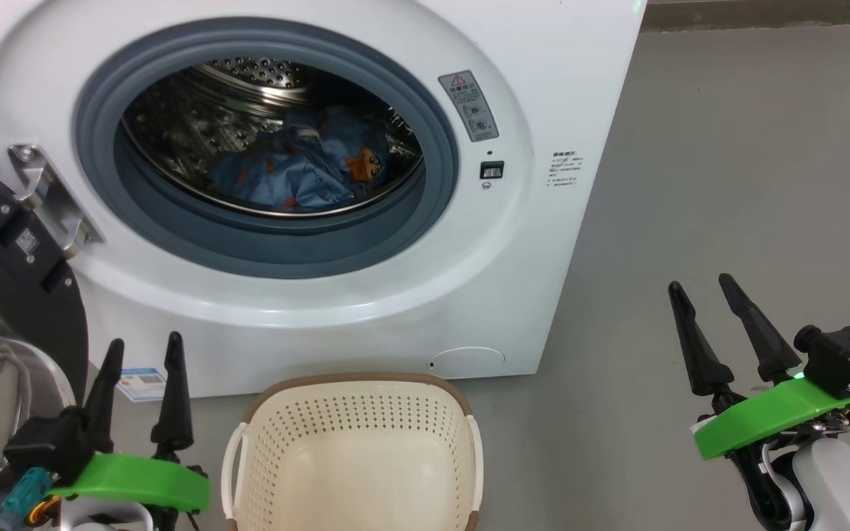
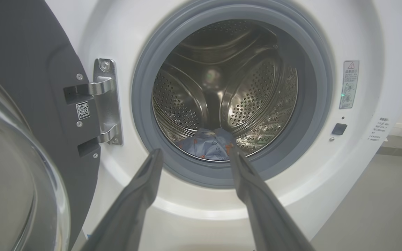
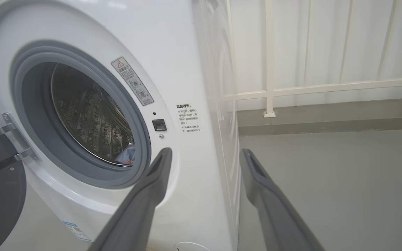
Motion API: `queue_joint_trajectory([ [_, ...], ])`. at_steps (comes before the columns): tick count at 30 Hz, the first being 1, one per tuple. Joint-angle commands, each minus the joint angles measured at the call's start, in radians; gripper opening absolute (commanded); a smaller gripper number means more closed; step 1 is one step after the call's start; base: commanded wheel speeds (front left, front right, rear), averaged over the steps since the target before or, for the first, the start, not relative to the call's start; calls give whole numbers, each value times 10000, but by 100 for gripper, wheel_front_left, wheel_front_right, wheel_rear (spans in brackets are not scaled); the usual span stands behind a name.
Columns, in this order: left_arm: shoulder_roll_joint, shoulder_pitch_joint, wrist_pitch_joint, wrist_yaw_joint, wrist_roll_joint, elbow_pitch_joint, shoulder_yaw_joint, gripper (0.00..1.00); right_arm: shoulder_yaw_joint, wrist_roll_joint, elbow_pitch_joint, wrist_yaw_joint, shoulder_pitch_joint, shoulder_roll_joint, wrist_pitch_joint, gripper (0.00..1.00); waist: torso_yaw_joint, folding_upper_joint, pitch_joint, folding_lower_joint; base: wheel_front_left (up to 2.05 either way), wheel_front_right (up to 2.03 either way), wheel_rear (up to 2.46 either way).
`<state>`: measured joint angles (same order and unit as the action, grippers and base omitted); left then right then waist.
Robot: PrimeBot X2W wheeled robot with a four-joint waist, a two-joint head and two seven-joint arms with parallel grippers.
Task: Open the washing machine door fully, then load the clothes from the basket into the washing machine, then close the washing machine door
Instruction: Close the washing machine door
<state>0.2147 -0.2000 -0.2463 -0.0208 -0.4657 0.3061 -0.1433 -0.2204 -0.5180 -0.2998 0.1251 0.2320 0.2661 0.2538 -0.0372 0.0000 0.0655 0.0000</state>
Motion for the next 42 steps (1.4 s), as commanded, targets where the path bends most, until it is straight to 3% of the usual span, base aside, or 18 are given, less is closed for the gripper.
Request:
queue_joint_trajectory([
  [1, 325, -300, -2, 101, 84, -217, 287, 100, -182, -131, 189, 56, 109, 176, 80, 100, -4, 0, -8, 0, 0, 0, 0],
  [28, 419, -332, -7, 218, -46, -204, 141, 100, -216, -156, 180, 56, 116, 137, 80, 100, -26, 0, -12, 0, -2, 3, -2],
  [42, 361, -334, -61, 229, -207, -219, 182, 100, -170, -120, 224, 56, 103, 109, 80, 100, 30, 0, 18, 0, -125, 149, -24],
])
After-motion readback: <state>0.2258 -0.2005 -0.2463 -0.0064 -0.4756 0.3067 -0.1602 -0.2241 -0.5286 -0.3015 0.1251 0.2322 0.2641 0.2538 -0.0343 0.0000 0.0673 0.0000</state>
